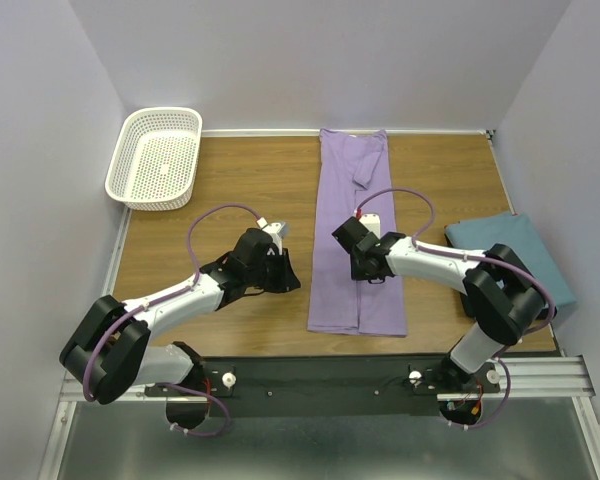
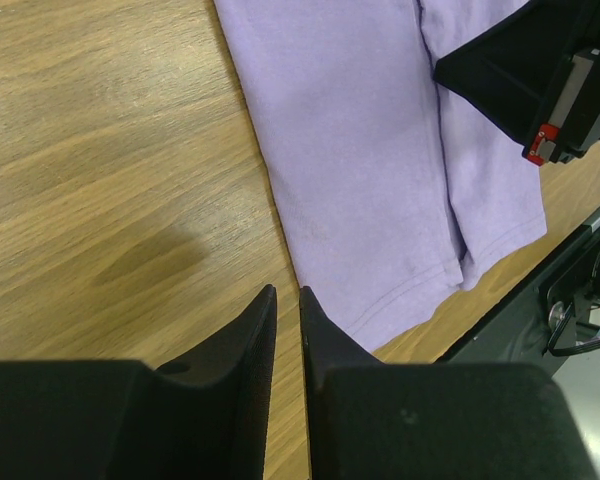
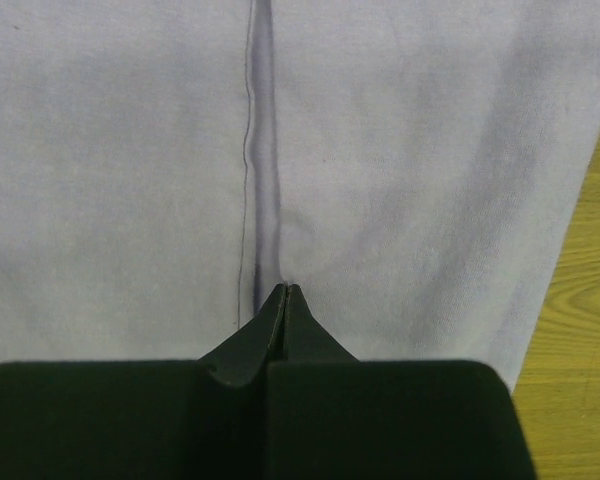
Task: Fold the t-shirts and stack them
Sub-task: Fold the tshirt
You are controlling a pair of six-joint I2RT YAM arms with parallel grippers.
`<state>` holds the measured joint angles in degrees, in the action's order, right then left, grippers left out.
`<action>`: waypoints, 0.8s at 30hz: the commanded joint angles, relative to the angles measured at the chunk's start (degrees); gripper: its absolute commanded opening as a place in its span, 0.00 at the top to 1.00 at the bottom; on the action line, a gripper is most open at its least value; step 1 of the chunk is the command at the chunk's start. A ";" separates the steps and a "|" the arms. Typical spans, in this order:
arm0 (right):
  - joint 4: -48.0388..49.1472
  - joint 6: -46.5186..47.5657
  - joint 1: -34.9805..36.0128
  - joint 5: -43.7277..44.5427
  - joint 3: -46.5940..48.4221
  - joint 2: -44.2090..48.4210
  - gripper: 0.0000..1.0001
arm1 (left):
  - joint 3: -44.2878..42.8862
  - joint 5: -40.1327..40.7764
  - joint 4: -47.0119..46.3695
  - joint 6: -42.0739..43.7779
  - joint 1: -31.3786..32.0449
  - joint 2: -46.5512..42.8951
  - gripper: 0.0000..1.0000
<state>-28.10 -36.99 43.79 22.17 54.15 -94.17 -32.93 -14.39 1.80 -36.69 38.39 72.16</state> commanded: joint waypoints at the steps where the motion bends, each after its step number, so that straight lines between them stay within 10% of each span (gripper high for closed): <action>1: -0.03 0.17 0.07 -1.52 1.39 3.11 0.99 | 0.93 1.03 0.22 0.83 0.28 -0.79 0.78; 24: 0.32 -0.54 0.07 -4.16 1.31 2.41 0.87 | 1.11 0.68 -0.31 0.39 0.19 -0.88 0.77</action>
<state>-28.10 -37.06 43.79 18.74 55.29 -91.88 -32.73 -14.37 1.83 -36.69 38.37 72.16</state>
